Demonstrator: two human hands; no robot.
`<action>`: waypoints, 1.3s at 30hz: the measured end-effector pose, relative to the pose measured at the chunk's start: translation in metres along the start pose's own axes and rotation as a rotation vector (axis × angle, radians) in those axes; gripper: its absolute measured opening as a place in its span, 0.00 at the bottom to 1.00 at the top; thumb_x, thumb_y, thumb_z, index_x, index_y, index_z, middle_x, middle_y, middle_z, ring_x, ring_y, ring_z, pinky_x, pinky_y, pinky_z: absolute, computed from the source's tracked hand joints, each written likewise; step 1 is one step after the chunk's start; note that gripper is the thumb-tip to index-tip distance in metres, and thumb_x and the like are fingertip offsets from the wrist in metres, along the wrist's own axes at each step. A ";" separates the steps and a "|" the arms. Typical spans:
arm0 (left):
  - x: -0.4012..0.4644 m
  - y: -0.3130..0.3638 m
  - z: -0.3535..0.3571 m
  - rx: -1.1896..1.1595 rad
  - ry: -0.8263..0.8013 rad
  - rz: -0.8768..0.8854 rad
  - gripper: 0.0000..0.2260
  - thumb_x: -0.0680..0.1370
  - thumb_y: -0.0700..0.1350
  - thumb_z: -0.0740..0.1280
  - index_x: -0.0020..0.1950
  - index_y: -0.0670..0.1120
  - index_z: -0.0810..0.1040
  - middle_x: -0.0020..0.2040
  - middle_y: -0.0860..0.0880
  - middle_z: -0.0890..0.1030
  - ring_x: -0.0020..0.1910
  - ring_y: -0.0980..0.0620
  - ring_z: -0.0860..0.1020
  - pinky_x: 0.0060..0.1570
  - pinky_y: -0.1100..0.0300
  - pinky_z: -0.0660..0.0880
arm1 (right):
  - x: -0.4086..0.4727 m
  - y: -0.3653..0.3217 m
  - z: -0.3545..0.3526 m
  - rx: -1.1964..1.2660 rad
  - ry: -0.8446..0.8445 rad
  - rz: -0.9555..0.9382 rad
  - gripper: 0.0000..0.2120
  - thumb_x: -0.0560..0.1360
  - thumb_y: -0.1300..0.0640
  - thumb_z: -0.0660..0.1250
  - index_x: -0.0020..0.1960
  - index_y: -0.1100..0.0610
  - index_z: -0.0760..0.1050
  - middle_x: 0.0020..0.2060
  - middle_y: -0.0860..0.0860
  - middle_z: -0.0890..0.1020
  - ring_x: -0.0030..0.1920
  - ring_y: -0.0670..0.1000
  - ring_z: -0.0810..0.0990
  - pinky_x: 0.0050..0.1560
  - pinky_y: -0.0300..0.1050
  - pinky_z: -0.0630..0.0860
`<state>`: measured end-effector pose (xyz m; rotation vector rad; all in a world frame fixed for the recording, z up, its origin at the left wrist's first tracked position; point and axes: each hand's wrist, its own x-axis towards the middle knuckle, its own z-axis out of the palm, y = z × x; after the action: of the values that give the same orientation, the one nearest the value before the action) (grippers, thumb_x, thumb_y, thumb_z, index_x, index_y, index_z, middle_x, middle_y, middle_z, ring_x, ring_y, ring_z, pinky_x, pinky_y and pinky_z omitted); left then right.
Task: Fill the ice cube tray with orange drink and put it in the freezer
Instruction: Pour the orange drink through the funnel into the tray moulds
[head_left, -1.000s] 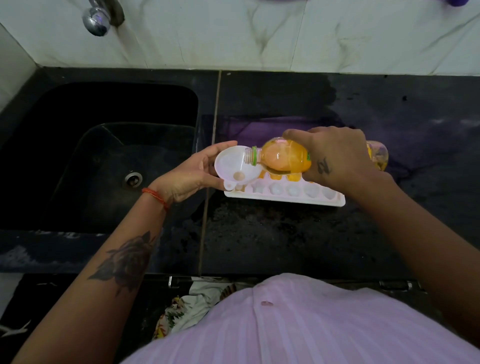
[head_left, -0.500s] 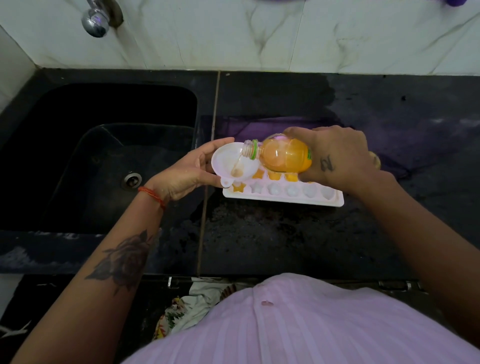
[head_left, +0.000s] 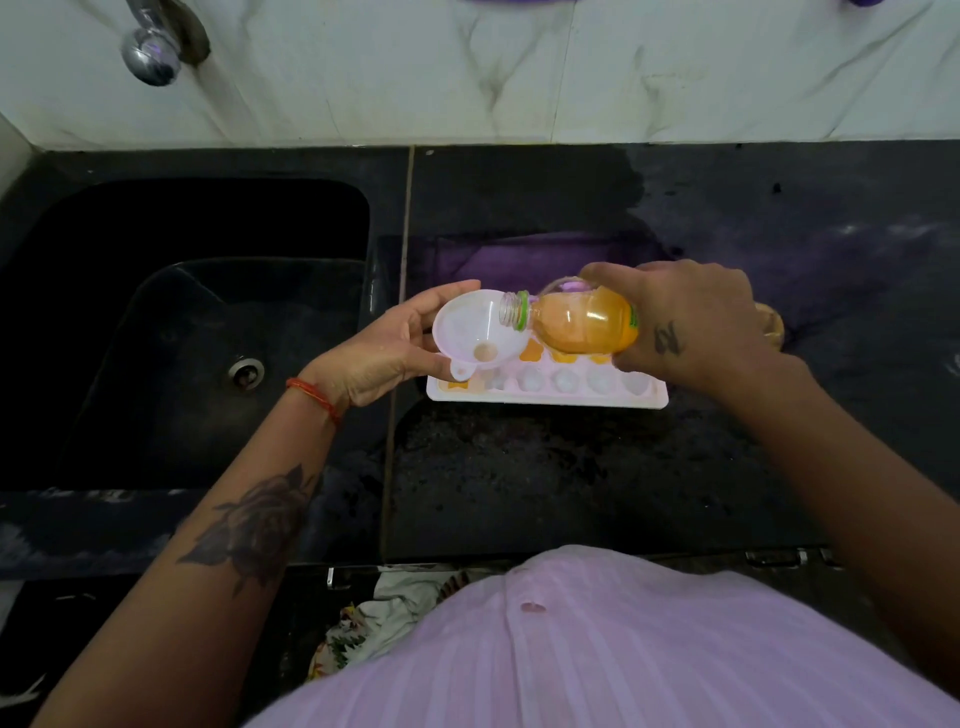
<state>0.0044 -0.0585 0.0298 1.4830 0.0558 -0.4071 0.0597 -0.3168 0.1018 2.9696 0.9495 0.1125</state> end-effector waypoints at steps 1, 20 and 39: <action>0.001 0.000 0.001 0.006 -0.001 -0.004 0.38 0.66 0.23 0.68 0.71 0.51 0.67 0.69 0.47 0.71 0.63 0.50 0.76 0.55 0.57 0.78 | -0.001 0.001 0.001 -0.015 0.004 -0.001 0.33 0.68 0.52 0.72 0.69 0.42 0.63 0.54 0.52 0.80 0.53 0.59 0.78 0.41 0.45 0.62; 0.004 0.001 0.006 0.020 -0.031 -0.008 0.39 0.63 0.27 0.72 0.70 0.52 0.68 0.69 0.47 0.71 0.64 0.49 0.75 0.55 0.58 0.78 | -0.004 0.006 0.002 -0.052 0.027 -0.001 0.34 0.67 0.52 0.72 0.70 0.42 0.63 0.54 0.52 0.80 0.53 0.60 0.78 0.40 0.45 0.61; 0.019 0.004 0.028 0.030 -0.064 -0.015 0.40 0.61 0.30 0.72 0.71 0.51 0.67 0.68 0.50 0.72 0.63 0.51 0.75 0.56 0.58 0.78 | -0.024 0.025 0.008 -0.043 0.072 0.057 0.30 0.67 0.49 0.73 0.66 0.42 0.66 0.49 0.51 0.82 0.48 0.59 0.80 0.39 0.45 0.61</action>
<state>0.0173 -0.0898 0.0310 1.4987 0.0102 -0.4686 0.0552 -0.3515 0.0933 2.9720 0.8581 0.2395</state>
